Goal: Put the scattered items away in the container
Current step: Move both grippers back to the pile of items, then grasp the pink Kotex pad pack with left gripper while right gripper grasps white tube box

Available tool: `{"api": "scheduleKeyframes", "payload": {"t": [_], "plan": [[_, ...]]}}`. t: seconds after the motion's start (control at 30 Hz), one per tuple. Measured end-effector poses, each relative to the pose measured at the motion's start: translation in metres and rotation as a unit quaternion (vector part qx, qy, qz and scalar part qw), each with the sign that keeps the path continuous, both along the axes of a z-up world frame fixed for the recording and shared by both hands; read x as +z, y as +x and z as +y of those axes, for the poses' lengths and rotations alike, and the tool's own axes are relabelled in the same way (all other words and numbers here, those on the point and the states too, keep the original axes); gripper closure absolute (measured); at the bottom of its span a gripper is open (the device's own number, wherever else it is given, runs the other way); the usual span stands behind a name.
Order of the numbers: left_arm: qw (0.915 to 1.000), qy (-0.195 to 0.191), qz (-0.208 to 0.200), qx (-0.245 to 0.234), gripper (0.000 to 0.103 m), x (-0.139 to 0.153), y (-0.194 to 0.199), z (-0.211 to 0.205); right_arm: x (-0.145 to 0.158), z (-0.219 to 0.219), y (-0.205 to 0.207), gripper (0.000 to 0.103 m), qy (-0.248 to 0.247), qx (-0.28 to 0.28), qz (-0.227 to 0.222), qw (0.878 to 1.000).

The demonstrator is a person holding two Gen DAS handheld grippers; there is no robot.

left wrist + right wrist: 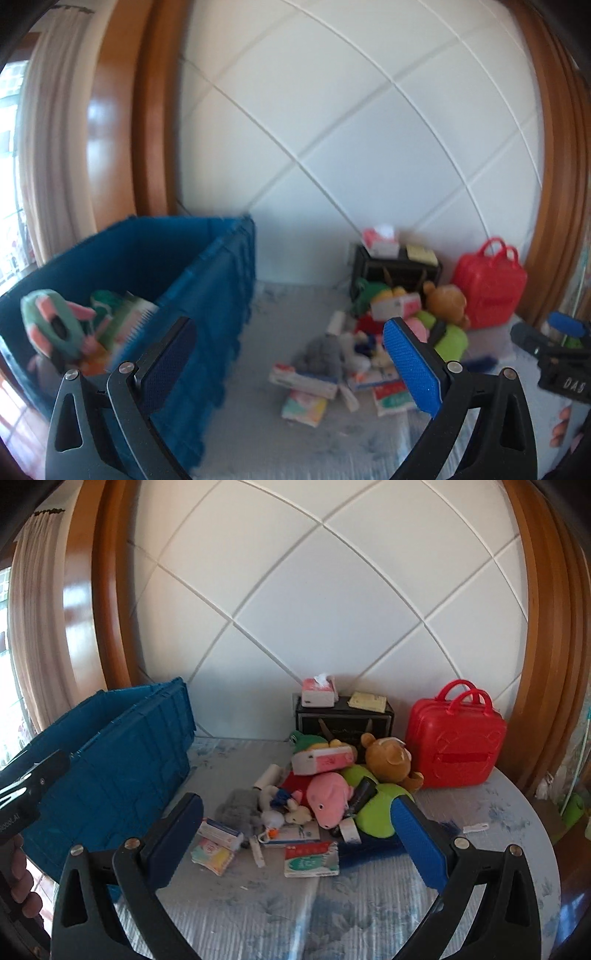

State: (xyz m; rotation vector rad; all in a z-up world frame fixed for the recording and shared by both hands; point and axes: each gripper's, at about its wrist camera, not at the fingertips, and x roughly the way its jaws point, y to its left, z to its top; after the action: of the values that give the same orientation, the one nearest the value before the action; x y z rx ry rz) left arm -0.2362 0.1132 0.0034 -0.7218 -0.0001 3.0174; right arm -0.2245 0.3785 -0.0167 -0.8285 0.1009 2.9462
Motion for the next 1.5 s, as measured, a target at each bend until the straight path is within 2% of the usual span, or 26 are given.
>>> {"api": "scheduleKeyframes", "payload": {"t": [0.13,0.33,0.6,0.67,0.87,0.93,1.0,1.07,1.23,1.33,1.4,1.5], "plan": [[0.9988,-0.022,-0.044,0.008,0.001,-0.039,-0.020,0.023,-0.032,0.040,-0.013,0.000,-0.023,0.001,-0.047,0.999],[0.9925,-0.050,-0.111,0.010,0.001,-0.106,-0.060,0.026,-0.088,0.056,-0.040,0.000,-0.050,-0.002,-0.107,0.993],[0.9802,-0.067,-0.186,-0.014,0.001,-0.217,-0.113,0.019,-0.192,0.041,-0.089,0.000,-0.052,-0.011,-0.186,0.981],[0.9778,-0.067,-0.197,-0.020,0.001,-0.237,-0.123,0.018,-0.216,0.033,-0.102,0.000,-0.059,-0.003,-0.203,0.977],[0.9717,-0.070,-0.221,-0.046,0.001,-0.273,-0.146,0.020,-0.255,-0.008,-0.136,0.000,-0.069,0.046,-0.223,0.971],[0.9704,-0.071,-0.225,-0.052,0.001,-0.279,-0.150,0.021,-0.263,-0.020,-0.146,0.008,-0.067,0.062,-0.226,0.970],[0.9687,-0.073,-0.231,-0.055,0.003,-0.288,-0.156,0.022,-0.271,-0.030,-0.157,0.030,-0.063,0.074,-0.233,0.968],[0.9667,-0.065,-0.240,-0.060,0.005,-0.295,-0.164,0.021,-0.278,-0.034,-0.166,0.037,-0.064,0.082,-0.244,0.964],[0.9654,-0.066,-0.244,-0.063,0.023,-0.304,-0.173,0.023,-0.291,-0.043,-0.183,0.050,-0.063,0.102,-0.260,0.958],[0.9652,-0.070,-0.244,-0.063,0.023,-0.309,-0.176,0.025,-0.298,-0.046,-0.192,0.056,-0.063,0.109,-0.269,0.955],[0.9644,-0.071,-0.247,-0.065,0.023,-0.313,-0.178,0.024,-0.303,-0.047,-0.198,0.064,-0.063,0.110,-0.273,0.954],[0.9643,-0.054,-0.251,-0.063,0.022,-0.317,-0.182,0.022,-0.304,-0.048,-0.202,0.065,-0.055,0.110,-0.269,0.955]]}}
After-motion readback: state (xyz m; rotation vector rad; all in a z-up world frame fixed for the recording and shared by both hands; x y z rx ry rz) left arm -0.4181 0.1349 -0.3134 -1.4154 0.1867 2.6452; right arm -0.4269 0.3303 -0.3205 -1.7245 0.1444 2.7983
